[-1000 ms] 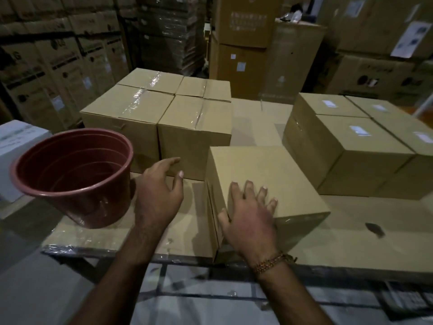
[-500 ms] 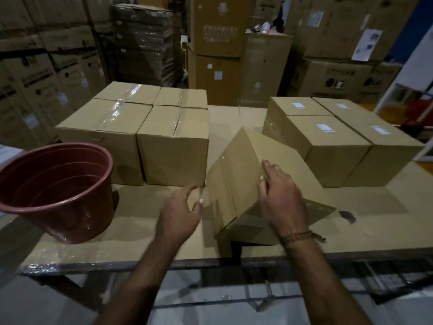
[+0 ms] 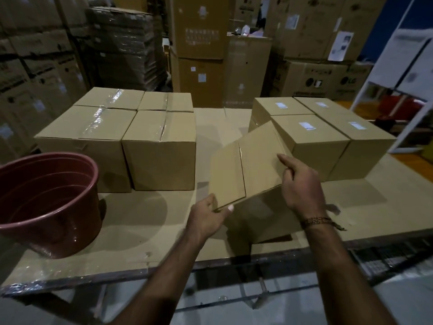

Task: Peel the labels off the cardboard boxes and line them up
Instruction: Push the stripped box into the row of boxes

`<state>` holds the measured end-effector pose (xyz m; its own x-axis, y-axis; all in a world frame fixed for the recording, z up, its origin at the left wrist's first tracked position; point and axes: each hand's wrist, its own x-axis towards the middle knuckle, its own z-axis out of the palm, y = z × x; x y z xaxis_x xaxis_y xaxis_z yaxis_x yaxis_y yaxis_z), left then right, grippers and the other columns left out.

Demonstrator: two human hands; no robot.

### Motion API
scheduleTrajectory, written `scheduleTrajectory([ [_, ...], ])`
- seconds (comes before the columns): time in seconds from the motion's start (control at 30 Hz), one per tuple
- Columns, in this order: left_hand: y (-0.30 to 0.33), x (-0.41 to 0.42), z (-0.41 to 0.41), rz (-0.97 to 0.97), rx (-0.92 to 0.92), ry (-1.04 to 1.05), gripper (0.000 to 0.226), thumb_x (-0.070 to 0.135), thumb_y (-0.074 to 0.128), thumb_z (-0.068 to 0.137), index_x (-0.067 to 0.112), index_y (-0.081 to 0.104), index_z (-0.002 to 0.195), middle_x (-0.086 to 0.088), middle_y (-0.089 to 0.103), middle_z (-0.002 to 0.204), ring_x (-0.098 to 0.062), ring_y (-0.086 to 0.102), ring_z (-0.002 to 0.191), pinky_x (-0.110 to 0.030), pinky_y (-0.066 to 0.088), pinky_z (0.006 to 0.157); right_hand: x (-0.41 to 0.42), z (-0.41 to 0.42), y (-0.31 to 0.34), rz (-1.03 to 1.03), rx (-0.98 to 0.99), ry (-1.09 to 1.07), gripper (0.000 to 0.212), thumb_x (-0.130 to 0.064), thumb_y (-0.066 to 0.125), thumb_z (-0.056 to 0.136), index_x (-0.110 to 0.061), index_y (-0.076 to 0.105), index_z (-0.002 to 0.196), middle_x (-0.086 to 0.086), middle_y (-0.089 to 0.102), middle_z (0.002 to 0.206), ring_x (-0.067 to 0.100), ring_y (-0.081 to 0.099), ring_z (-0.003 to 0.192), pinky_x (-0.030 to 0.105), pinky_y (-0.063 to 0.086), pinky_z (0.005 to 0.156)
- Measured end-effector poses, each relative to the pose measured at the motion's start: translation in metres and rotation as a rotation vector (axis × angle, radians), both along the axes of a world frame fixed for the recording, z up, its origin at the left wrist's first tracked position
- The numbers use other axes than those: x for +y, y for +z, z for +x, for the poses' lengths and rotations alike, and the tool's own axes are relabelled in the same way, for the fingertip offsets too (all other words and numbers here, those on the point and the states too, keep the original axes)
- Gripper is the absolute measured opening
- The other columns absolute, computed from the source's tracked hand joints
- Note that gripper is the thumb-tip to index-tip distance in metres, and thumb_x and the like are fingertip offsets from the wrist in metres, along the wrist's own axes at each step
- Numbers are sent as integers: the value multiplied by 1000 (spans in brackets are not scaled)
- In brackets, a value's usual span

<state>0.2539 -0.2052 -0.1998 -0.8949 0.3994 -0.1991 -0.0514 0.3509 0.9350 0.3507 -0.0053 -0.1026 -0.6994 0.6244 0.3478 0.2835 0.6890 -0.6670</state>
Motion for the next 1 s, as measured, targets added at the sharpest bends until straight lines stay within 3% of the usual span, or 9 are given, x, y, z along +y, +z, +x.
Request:
scheduleTrajectory([
  [0.07, 2, 0, -5, -56, 128, 65, 83, 45, 82, 87, 25, 43, 157, -5, 48, 159, -25, 51, 141, -45, 50, 112, 11, -1, -1, -54, 15, -9, 41, -9, 46, 109, -18, 69, 141, 3, 68, 143, 22, 60, 134, 28, 45, 110],
  [0.13, 6, 2, -12, -144, 250, 101, 77, 46, 84, 85, 28, 50, 152, -5, 57, 149, -23, 60, 129, -46, 56, 104, 26, -6, -8, -100, 18, -19, 41, -8, 45, 108, -17, 71, 138, 3, 71, 138, 22, 62, 129, 23, 41, 103],
  [0.23, 11, 18, -23, -281, 385, 121, 69, 47, 82, 86, 35, 55, 149, -4, 56, 135, -23, 61, 120, -48, 57, 99, 48, -23, -21, -108, 51, -39, 42, -7, 44, 106, -18, 71, 137, 4, 71, 136, 22, 63, 125, 25, 42, 101],
  [0.37, 13, 45, -35, -378, 490, 144, 63, 51, 73, 92, 40, 52, 150, 2, 51, 128, -17, 54, 117, -42, 55, 97, 84, -50, -39, 27, 36, -41, 39, -7, 47, 104, -18, 71, 133, 6, 66, 139, 26, 62, 124, 28, 45, 98],
  [0.53, 9, 82, -55, -469, 648, 190, 60, 52, 68, 95, 40, 51, 151, 3, 49, 131, -15, 45, 121, -33, 49, 91, 128, -81, -65, 253, -120, 62, 29, -27, 49, 110, -19, 72, 124, 11, 52, 152, 33, 46, 137, 41, 48, 100],
  [0.63, 8, 99, -63, -541, 702, 262, 59, 55, 70, 92, 43, 55, 148, 6, 49, 131, -13, 42, 121, -28, 47, 89, 147, -93, -78, 255, -231, 169, 54, -53, 33, 108, -24, 64, 142, 8, 49, 158, 32, 38, 146, 48, 41, 114],
  [0.77, 7, 114, -78, -645, 737, 292, 59, 55, 69, 92, 42, 55, 148, 4, 49, 134, -14, 39, 127, -30, 48, 93, 158, -110, -84, 490, -450, 217, 105, -93, 13, 88, -26, 36, 165, 8, 32, 172, 35, 23, 159, 54, 24, 127],
  [0.87, 11, 121, -94, -662, 758, 315, 52, 45, 76, 90, 34, 61, 139, 1, 53, 131, -19, 38, 128, -36, 50, 96, 160, -132, -81, 518, -469, 218, 121, -100, 1, 80, -22, 37, 165, 12, 36, 169, 36, 29, 156, 55, 31, 124],
  [1.0, 22, 119, -130, -695, 772, 333, 44, 44, 79, 88, 31, 62, 127, -1, 50, 135, -22, 35, 133, -38, 46, 103, 166, -175, -80, 513, -512, 229, 122, -100, -1, 78, -23, 29, 168, 10, 30, 173, 34, 24, 159, 53, 31, 124],
])
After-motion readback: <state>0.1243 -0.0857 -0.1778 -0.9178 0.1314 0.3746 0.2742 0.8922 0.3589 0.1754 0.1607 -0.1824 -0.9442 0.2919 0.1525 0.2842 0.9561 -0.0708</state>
